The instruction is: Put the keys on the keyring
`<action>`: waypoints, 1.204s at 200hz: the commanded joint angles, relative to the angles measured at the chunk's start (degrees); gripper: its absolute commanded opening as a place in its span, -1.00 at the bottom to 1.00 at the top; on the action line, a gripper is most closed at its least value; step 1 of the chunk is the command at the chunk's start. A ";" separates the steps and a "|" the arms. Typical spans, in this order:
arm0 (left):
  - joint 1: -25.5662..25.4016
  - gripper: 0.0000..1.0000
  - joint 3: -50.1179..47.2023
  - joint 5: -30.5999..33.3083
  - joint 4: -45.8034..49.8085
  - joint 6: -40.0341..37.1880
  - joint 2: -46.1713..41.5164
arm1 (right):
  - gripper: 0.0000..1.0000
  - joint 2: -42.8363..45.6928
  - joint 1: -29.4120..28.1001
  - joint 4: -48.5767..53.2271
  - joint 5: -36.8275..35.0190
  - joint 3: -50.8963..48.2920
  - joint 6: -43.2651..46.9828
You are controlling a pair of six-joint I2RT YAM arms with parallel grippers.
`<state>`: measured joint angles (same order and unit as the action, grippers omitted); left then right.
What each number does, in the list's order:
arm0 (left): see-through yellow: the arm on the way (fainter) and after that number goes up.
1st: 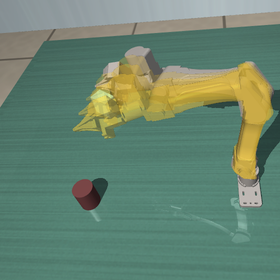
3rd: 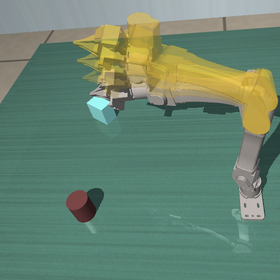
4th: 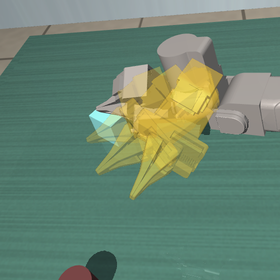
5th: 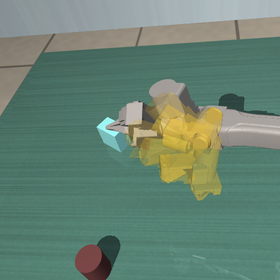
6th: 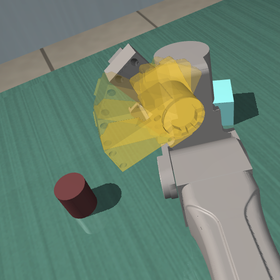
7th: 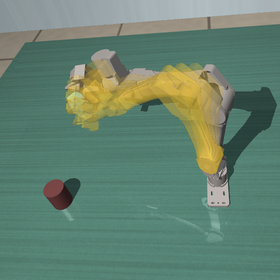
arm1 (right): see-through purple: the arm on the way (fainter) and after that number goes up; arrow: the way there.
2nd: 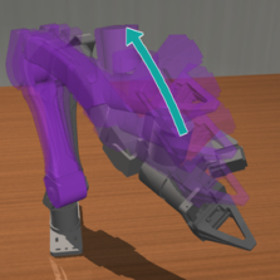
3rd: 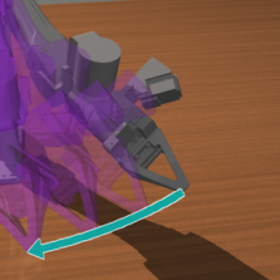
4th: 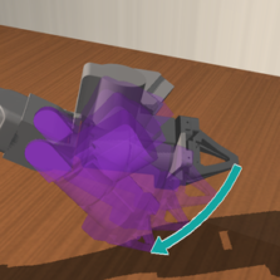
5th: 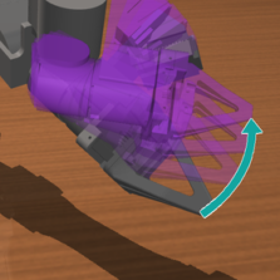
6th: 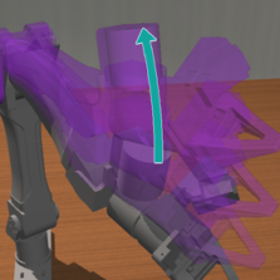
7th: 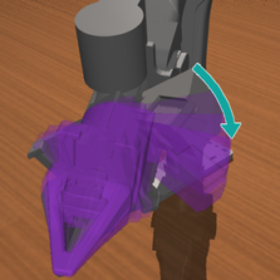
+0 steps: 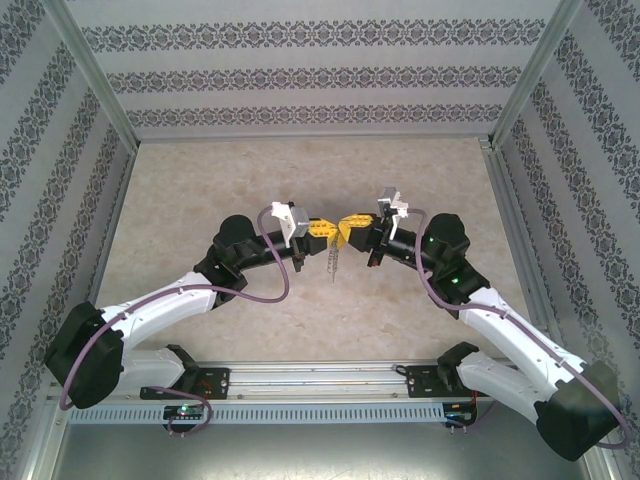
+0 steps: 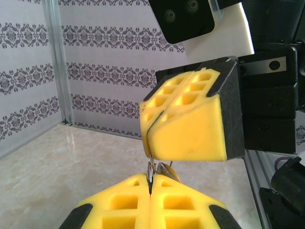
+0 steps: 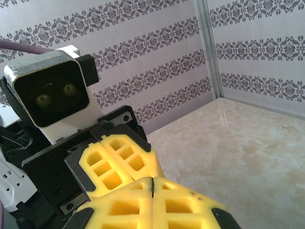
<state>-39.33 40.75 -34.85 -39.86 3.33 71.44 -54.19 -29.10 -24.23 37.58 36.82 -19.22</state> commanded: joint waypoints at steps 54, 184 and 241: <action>-1.39 -1.00 2.15 -1.45 -5.12 -0.18 -0.78 | -1.00 -0.50 3.56 -1.79 -0.16 -1.99 0.11; -1.63 -1.00 0.83 1.91 -10.94 0.62 0.19 | -1.00 -1.18 4.72 -2.17 3.48 -3.49 -2.76; -1.63 -1.00 0.93 2.37 -11.69 0.71 0.63 | -0.61 0.84 7.30 -1.82 3.54 -4.91 -4.66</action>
<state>-39.81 40.75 -32.36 -45.69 3.46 72.38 -54.70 -22.39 -25.93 41.12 32.45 -22.74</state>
